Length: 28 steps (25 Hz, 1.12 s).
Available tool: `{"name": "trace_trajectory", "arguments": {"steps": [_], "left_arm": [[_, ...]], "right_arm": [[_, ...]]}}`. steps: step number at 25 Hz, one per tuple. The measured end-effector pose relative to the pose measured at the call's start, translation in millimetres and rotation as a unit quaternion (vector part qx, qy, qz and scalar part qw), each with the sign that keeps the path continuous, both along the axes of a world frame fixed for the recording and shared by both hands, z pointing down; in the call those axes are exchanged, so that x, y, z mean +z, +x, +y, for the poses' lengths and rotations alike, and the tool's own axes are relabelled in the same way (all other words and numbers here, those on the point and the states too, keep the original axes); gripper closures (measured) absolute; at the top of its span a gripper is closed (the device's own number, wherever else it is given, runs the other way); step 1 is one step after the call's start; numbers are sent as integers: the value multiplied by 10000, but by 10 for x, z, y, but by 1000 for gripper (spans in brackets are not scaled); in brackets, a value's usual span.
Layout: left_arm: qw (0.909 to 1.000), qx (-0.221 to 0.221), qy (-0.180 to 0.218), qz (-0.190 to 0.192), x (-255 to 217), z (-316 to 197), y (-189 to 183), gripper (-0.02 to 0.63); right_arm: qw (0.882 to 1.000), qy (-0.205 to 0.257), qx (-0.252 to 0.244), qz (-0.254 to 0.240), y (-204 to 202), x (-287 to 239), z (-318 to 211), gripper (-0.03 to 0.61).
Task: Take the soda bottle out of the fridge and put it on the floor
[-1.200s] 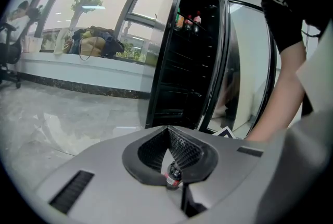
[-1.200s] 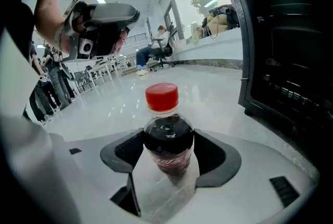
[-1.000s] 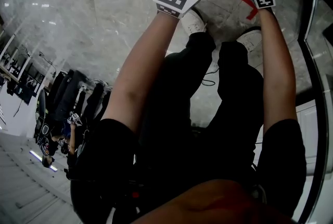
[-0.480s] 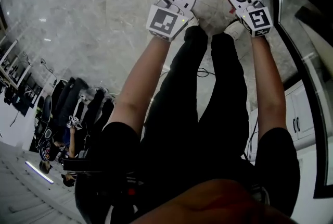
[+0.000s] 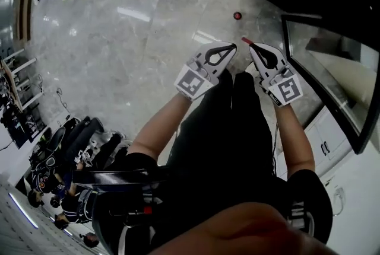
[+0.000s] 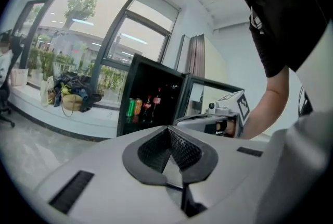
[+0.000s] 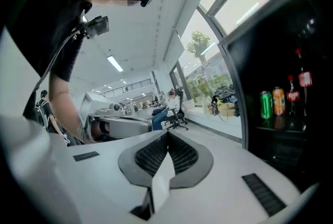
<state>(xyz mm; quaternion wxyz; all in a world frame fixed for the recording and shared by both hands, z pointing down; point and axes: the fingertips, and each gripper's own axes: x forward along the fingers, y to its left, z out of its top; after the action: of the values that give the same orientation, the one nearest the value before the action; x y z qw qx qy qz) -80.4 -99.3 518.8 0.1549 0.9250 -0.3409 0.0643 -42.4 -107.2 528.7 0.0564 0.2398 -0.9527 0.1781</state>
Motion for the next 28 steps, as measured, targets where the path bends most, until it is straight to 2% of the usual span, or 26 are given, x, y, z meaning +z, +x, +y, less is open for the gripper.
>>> {"name": "trace_trajectory", "arguments": {"steps": [7, 11, 15, 20, 24, 28], "left_arm": [[9993, 110, 208, 298, -1422, 332, 203, 612], [9983, 182, 317, 456, -1973, 419, 307, 612], [9966, 305, 665, 387, -2419, 517, 497, 612], [9949, 373, 873, 327, -2751, 547, 706, 612], [9940, 442, 952, 312, -2907, 789, 843, 612], [9938, 406, 987, 306, -2811, 750, 680, 612]], "right_arm": [[9996, 264, -48, -101, 173, -1448, 309, 566], [9976, 641, -216, -109, 219, -2072, 452, 566], [9955, 871, -350, -98, 362, -2511, 555, 566], [9938, 1033, -362, -181, 555, -2852, 567, 566], [9925, 1155, -355, -197, 626, -3020, 770, 566], [9919, 1182, -403, -214, 441, -2906, 738, 566]]}}
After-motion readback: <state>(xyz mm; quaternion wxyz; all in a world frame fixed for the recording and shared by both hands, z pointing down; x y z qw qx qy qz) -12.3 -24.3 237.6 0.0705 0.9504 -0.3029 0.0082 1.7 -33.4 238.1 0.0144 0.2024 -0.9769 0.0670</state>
